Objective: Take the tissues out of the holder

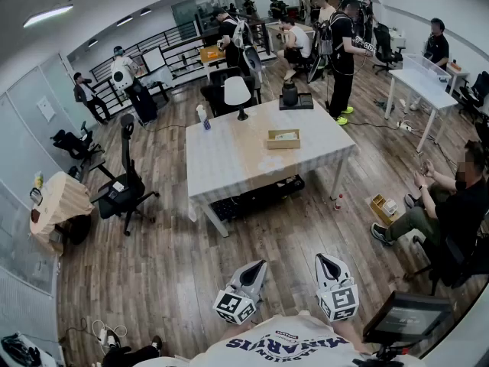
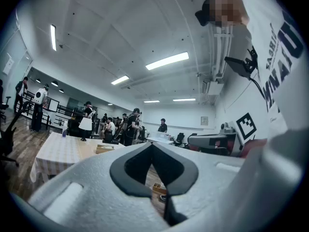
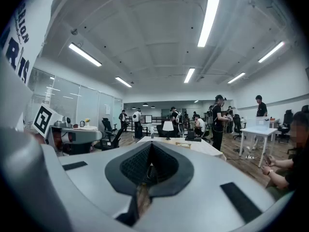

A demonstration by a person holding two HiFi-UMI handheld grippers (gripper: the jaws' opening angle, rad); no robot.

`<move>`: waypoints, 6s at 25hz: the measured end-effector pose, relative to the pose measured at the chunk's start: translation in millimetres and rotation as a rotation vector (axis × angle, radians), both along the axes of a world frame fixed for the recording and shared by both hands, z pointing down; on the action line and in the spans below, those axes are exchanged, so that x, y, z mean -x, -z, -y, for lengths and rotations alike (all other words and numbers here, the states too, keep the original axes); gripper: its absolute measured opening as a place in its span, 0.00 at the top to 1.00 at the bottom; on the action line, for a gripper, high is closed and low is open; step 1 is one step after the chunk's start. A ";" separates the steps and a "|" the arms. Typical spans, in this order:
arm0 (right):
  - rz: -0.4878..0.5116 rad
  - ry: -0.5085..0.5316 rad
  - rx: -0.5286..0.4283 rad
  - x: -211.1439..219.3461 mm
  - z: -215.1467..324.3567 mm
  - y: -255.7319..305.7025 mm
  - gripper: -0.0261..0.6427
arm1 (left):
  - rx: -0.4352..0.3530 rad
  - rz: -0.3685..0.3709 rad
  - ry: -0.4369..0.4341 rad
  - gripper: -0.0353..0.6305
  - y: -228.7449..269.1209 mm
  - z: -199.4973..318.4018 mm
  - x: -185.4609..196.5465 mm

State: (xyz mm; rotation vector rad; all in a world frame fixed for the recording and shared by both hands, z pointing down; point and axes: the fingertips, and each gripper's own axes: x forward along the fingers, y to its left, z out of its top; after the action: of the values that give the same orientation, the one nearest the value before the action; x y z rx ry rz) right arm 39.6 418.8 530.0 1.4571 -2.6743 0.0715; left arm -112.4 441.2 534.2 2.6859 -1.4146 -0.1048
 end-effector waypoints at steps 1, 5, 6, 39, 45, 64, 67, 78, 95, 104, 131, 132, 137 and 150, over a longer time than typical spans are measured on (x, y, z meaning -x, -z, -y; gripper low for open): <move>-0.004 0.003 -0.005 0.3 -0.5 -0.6 0.95 | -0.004 0.003 -0.002 0.95 -0.6 -1.1 0.1; -0.009 0.001 -0.018 -0.5 0.7 0.3 0.95 | -0.017 0.019 -0.014 0.95 -0.2 -1.1 -2.1; -0.006 -0.004 -0.018 -1.2 0.6 1.3 0.95 | -0.016 0.023 -0.016 0.95 0.3 -0.6 -3.1; 0.048 0.026 0.134 -79.2 84.0 -68.3 0.95 | 0.090 0.006 -0.014 0.95 -47.8 77.5 -88.0; 0.032 -0.031 0.145 -87.4 140.5 -75.1 0.95 | 0.104 0.030 -0.041 0.95 -57.1 150.7 -81.6; -0.023 0.011 0.195 37.1 322.0 -54.6 0.95 | 0.092 0.026 -0.085 0.95 -52.5 352.5 20.3; -0.016 0.002 0.195 53.7 347.9 -61.8 0.95 | 0.090 0.051 -0.086 0.95 -64.3 382.6 44.7; -0.028 -0.070 0.249 47.5 405.2 -75.8 0.95 | 0.111 0.090 -0.115 0.95 -74.8 449.6 65.1; -0.088 0.103 0.161 64.1 610.0 -82.7 0.95 | 0.144 0.086 -0.025 0.95 -81.1 608.2 40.0; -0.073 0.188 0.187 45.6 730.6 -85.5 0.95 | 0.084 0.069 0.099 0.95 -30.5 738.8 21.9; -0.026 0.322 0.211 46.1 870.0 -113.6 0.95 | 0.105 0.100 0.289 0.95 -61.5 834.4 9.2; -0.030 0.321 0.211 44.3 868.0 -111.7 0.95 | 0.099 0.105 0.280 0.95 -58.9 836.6 6.5; -0.055 0.303 0.192 36.7 858.5 -94.5 0.95 | 0.040 0.124 0.236 0.95 -33.4 840.1 3.1; -0.068 0.262 0.212 48.2 838.7 -98.7 0.95 | 0.041 0.090 0.217 0.95 -34.7 827.9 17.7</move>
State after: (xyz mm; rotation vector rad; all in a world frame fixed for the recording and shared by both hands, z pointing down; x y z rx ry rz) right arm -8.6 -419.9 628.7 1.0237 -2.6793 0.2709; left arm -130.1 -386.7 568.9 2.5260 -1.7116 0.0280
